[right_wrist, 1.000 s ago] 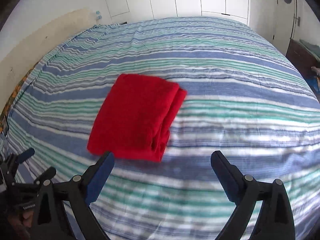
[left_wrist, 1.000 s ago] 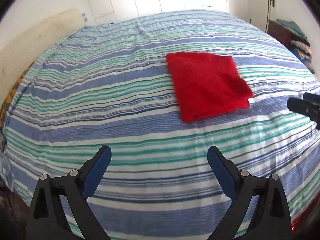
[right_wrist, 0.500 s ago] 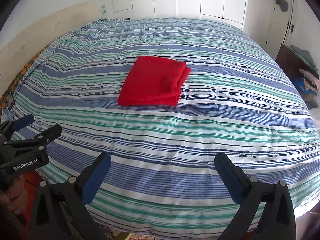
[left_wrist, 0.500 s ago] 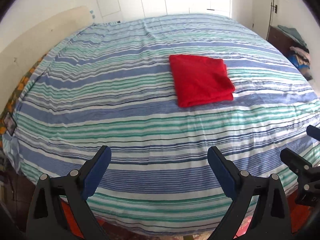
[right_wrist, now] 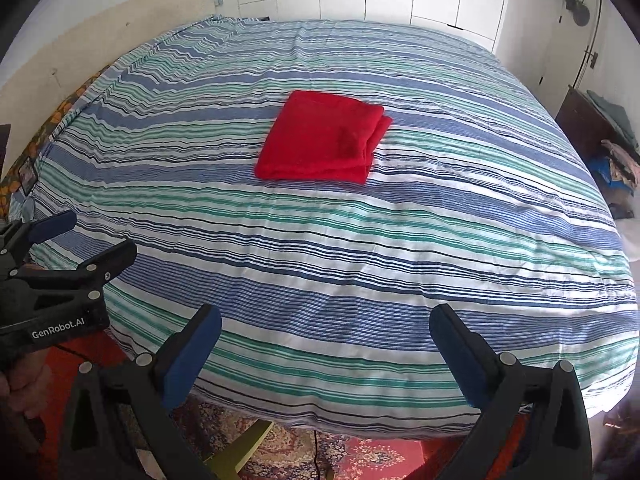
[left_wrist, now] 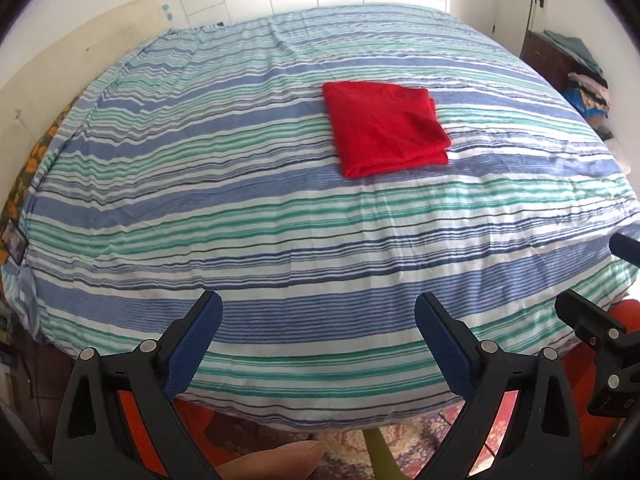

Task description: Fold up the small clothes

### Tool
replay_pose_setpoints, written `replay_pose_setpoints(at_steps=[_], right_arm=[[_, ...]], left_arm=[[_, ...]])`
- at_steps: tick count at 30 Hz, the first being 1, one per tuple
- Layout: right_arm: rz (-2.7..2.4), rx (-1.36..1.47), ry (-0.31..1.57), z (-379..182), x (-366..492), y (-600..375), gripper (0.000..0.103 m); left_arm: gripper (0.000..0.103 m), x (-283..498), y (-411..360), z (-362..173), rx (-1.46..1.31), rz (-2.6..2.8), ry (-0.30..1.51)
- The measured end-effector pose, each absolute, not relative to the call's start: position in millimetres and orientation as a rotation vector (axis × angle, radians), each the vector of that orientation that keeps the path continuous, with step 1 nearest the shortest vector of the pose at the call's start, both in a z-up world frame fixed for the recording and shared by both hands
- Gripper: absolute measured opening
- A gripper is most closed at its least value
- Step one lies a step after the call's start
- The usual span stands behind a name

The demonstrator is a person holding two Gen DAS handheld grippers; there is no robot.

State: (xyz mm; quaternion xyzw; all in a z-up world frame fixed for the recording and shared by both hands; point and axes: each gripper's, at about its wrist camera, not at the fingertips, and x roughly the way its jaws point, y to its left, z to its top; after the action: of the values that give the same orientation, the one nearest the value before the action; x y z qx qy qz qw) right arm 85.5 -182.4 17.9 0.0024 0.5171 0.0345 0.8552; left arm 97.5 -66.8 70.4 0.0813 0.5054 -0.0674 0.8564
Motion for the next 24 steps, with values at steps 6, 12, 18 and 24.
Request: replay_pose_setpoints(at_steps=[6,12,18,24], right_arm=[[0.118,0.010,1.113,28.5,76.3,-173.8,0.102],[0.115,-0.011,1.121,37.9,69.4,-172.8,0.102],[0.110,-0.038,1.111,42.1,71.1,-168.0,0.102],[0.112,-0.050,1.114,39.3,72.2,-165.8,0.102]], left_arm=[[0.097,86.2,-59.6,79.3,0.167,-0.148,1.117],[0.097,83.7,-56.2,89.8,0.172,-0.142,1.107],[0.097,84.1,-58.8,91.2,0.176,-0.157,1.099],[0.097,83.7,-58.9,88.8,0.183,-0.156,1.102]])
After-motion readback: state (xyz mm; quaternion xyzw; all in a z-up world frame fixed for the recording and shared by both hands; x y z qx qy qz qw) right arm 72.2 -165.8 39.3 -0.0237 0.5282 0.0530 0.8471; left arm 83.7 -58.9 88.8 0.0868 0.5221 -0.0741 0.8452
